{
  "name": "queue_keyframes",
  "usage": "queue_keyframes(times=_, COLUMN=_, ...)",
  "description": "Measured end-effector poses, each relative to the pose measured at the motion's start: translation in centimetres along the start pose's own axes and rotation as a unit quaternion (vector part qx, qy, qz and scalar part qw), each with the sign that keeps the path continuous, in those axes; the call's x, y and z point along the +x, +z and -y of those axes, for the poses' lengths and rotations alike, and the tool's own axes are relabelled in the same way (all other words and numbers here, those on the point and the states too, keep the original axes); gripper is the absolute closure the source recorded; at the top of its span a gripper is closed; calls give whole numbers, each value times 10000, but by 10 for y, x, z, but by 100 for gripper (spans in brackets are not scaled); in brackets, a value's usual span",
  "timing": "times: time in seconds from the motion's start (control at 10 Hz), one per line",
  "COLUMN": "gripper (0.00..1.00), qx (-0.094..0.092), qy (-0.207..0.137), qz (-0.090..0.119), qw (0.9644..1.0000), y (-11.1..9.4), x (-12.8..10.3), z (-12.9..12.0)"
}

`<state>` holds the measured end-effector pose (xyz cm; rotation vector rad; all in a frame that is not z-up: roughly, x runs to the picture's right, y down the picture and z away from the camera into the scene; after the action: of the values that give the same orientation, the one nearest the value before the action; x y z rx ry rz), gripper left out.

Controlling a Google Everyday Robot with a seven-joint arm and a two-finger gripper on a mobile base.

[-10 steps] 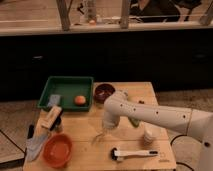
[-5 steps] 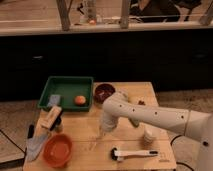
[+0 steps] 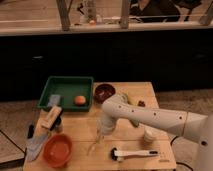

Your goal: Place fork in table surface

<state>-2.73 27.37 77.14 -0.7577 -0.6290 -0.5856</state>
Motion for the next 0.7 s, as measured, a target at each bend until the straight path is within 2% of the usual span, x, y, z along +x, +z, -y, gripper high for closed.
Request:
queue_keyframes(times=0.1, gripper=90, qx=-10, qy=-36, qz=66, qw=10000, y=1, x=-4, z=1)
queue_keyframes(times=0.3, gripper=67, qx=-26, qy=-77, qz=176, qw=9998, y=2, x=-9, z=4)
queue_keyframes(times=0.5, gripper=53, qx=-21, qy=-73, qz=232, qw=9997, y=1, x=-11, z=4)
queue_keyframes(times=0.6, gripper=36, qx=-22, qy=-70, qz=271, qw=9996, y=0, x=-12, z=4)
queue_keyframes(times=0.7, gripper=27, qx=-18, qy=-73, qz=276, qw=9996, y=-1, x=-14, z=5)
